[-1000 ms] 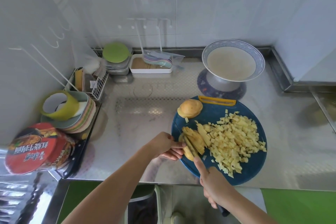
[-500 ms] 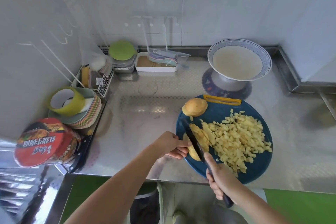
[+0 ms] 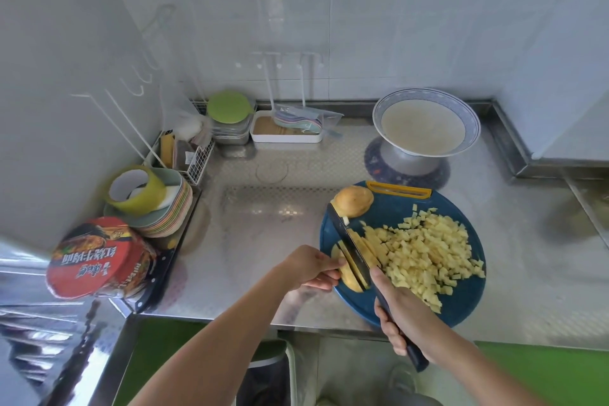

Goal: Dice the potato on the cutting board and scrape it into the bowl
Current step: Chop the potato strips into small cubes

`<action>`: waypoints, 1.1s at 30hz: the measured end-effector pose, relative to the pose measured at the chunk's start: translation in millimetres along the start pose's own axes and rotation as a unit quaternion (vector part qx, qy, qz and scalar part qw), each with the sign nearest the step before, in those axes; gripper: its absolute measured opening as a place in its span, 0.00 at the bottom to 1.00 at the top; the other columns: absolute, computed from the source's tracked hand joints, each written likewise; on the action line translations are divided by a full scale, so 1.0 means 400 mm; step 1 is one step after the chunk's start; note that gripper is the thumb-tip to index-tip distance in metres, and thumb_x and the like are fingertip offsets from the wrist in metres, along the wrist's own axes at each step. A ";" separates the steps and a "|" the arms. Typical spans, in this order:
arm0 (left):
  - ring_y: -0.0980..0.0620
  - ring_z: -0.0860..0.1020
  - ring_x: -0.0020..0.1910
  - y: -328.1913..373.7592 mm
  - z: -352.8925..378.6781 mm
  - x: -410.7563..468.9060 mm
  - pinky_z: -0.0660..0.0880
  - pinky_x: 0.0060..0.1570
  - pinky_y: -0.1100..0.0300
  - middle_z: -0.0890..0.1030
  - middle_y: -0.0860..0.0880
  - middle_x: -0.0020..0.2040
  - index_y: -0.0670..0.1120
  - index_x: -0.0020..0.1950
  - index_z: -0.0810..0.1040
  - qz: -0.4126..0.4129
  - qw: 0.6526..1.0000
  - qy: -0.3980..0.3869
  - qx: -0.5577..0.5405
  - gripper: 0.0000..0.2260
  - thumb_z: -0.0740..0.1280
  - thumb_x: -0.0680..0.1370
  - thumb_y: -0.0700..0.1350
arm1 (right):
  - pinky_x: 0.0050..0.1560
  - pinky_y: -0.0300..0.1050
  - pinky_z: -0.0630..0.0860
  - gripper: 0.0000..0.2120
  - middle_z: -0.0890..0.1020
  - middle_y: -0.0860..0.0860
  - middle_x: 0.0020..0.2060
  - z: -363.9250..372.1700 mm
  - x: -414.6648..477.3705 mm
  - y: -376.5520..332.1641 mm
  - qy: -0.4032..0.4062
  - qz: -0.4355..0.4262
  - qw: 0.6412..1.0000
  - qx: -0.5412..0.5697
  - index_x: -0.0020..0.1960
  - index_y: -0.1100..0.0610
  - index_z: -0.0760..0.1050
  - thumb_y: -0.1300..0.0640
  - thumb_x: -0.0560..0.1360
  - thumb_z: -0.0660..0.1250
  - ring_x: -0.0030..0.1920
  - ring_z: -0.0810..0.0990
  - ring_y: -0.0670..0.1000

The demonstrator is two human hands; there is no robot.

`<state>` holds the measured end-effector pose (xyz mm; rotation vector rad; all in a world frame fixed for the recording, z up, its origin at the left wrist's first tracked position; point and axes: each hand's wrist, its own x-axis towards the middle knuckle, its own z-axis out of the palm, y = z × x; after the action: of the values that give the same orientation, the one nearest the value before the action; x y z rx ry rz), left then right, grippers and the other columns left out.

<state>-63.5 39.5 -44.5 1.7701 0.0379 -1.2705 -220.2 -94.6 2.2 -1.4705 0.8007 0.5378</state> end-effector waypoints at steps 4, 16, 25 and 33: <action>0.46 0.83 0.44 -0.008 -0.013 -0.002 0.80 0.51 0.54 0.84 0.42 0.42 0.41 0.41 0.78 0.006 1.000 -0.019 0.016 0.06 0.75 0.71 0.39 | 0.21 0.40 0.64 0.33 0.66 0.54 0.21 0.023 -0.006 0.007 0.013 -0.009 0.999 -0.033 0.29 0.58 0.66 0.30 0.76 0.54 0.18 0.63 0.50; 0.53 0.66 0.27 0.001 -0.008 0.012 0.66 0.29 0.64 0.70 0.47 0.30 0.42 0.32 0.69 0.005 0.995 -0.082 0.062 0.15 0.73 0.72 0.33 | 0.21 0.39 0.62 0.33 0.66 0.53 0.21 0.047 0.014 0.025 0.042 0.013 0.998 -0.042 0.30 0.58 0.65 0.29 0.76 0.53 0.18 0.63 0.50; 0.53 0.66 0.26 0.000 -0.008 0.024 0.65 0.26 0.65 0.71 0.46 0.30 0.39 0.34 0.70 -0.001 0.992 -0.079 0.097 0.12 0.72 0.72 0.32 | 0.22 0.39 0.63 0.33 0.66 0.53 0.20 0.045 0.021 0.031 0.043 0.034 0.996 -0.069 0.29 0.58 0.64 0.29 0.75 0.53 0.17 0.62 0.50; 0.54 0.69 0.23 0.010 0.005 0.021 0.70 0.30 0.65 0.73 0.49 0.31 0.43 0.39 0.68 0.031 0.985 -0.033 0.168 0.17 0.78 0.69 0.40 | 0.20 0.37 0.62 0.32 0.64 0.52 0.20 0.053 0.026 0.021 0.057 0.040 0.996 -0.060 0.30 0.58 0.63 0.31 0.77 0.54 0.16 0.61 0.48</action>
<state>-59.0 32.2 -48.4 1.9926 -0.2826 -1.3492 -216.8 -74.7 -12.5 -1.5959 0.9343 0.5738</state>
